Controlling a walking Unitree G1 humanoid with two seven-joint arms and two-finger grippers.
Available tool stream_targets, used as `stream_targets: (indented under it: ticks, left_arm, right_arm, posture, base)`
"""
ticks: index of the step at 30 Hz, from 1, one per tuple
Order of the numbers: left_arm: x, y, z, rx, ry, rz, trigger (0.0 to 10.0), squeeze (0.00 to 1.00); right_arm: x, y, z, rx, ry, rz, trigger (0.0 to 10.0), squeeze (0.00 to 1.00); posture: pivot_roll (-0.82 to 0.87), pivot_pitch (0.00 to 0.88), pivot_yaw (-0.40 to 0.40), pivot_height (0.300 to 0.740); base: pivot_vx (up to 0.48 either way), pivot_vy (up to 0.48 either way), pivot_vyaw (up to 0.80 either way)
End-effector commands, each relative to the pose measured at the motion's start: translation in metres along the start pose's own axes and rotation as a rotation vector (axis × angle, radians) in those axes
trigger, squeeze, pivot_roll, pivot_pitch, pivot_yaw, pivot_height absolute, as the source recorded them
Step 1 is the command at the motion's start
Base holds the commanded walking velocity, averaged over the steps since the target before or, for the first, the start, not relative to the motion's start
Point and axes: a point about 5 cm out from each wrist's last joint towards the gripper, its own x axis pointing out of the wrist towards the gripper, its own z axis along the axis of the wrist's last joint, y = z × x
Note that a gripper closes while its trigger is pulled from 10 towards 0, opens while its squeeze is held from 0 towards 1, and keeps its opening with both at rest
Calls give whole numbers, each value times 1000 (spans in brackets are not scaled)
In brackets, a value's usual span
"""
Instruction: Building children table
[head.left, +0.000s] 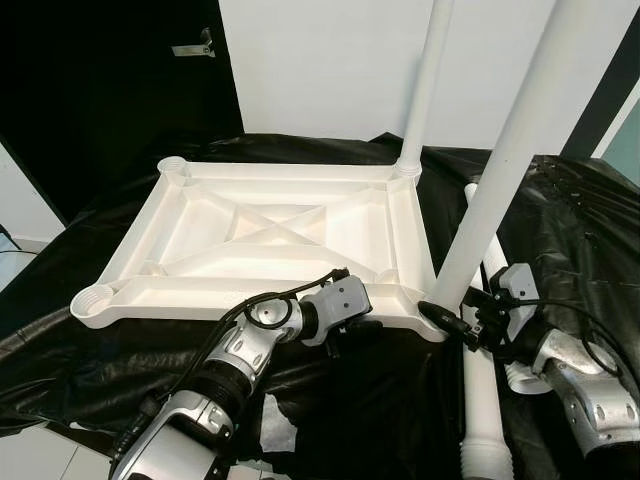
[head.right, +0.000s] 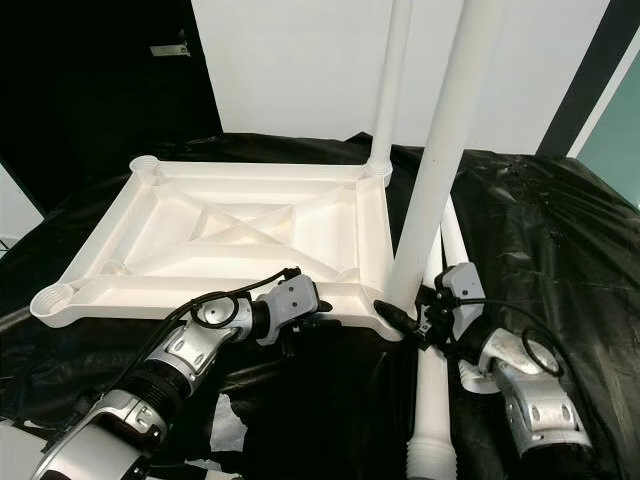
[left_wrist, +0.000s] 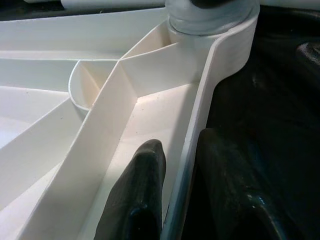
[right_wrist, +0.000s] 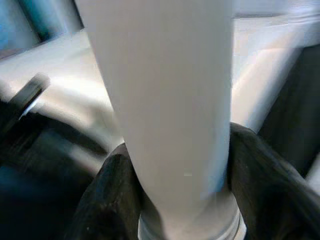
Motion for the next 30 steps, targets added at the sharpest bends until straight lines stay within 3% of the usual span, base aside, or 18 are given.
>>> stream_targets:
  ticks: [1,2,3,4,6,10,12,14,15,16,17,18,24,25,29,30]
  left_arm:
    - [9,-33,-37,-105,139,-140,10000,0]
    - [9,-33,-37,-105,139,-140,10000,0]
    - [9,-33,-37,-104,139,-143,10000,0]
    - [9,-33,-37,-104,139,-143,10000,0]
    - [10,-33,-35,-100,137,-147,10000,0]
    - [10,-32,-35,-99,137,-146,10000,0]
    - [10,-32,-34,-92,141,-154,10000,0]
    - [11,-32,-34,-89,142,-155,10000,0]
    - [11,-32,-34,-89,141,-155,10000,0]
    - [11,-32,-34,-88,141,-158,10000,0]
    - [11,-32,-34,-88,141,-158,10000,0]
    - [11,-33,-34,-88,141,-162,10000,0]
    - [12,-34,-36,-91,144,-163,10000,0]
    - [12,-34,-36,-93,142,-163,10000,0]
    - [14,-36,-36,-109,133,-167,10000,0]
    - [15,-36,-35,-117,121,-169,10000,702]
  right_arm:
    - [2,11,1,11,-47,-243,0,0]
    - [2,11,1,11,-47,-243,0,0]
    - [2,23,-1,28,-58,-272,0,0]
    - [2,23,-1,28,-58,-272,0,0]
    - [2,38,-1,53,-83,-328,0,0]
    - [2,39,0,48,-90,-352,0,0]
    - [-1,24,1,2,-103,-520,0,0]
    - [0,22,1,-6,-105,-562,0,0]
    - [2,22,-1,-3,-88,-574,1059,0]
    - [3,24,-3,3,-74,-557,8941,180]
    - [3,24,-3,3,-74,-557,8941,180]
    - [4,26,-4,2,-67,-550,10000,1000]
    - [11,32,-5,-21,-18,-488,10000,1000]
    - [9,32,-4,-38,-11,-484,10000,0]
    - [3,32,-2,-62,16,-472,10000,0]
    - [-1,31,-2,-70,33,-473,10000,0]
  posture:
    - [3,0,-20,740]
    - [3,0,-20,740]
    - [2,0,-17,740]
    - [2,0,-17,740]
    - [2,0,-15,740]
    - [-1,0,-13,740]
    - [-9,0,-9,740]
    - [-9,0,-9,740]
    - [-11,0,-8,740]
    - [-10,0,-8,740]
    - [-10,0,-8,740]
    - [-12,0,-7,740]
    - [-18,0,-8,740]
    - [-22,0,-9,740]
    - [-28,0,-8,740]
    - [-37,0,-6,740]
  base:
    - [0,0,0]
    - [0,0,0]
    - [0,0,0]
    - [0,0,0]
    - [0,0,0]
    - [0,0,0]
    - [0,0,0]
    - [0,0,0]
    - [0,0,0]
    - [0,0,0]
    - [0,0,0]
    - [0,0,0]
    - [0,0,0]
    - [0,0,0]
    - [0,0,0]
    - [0,0,0]
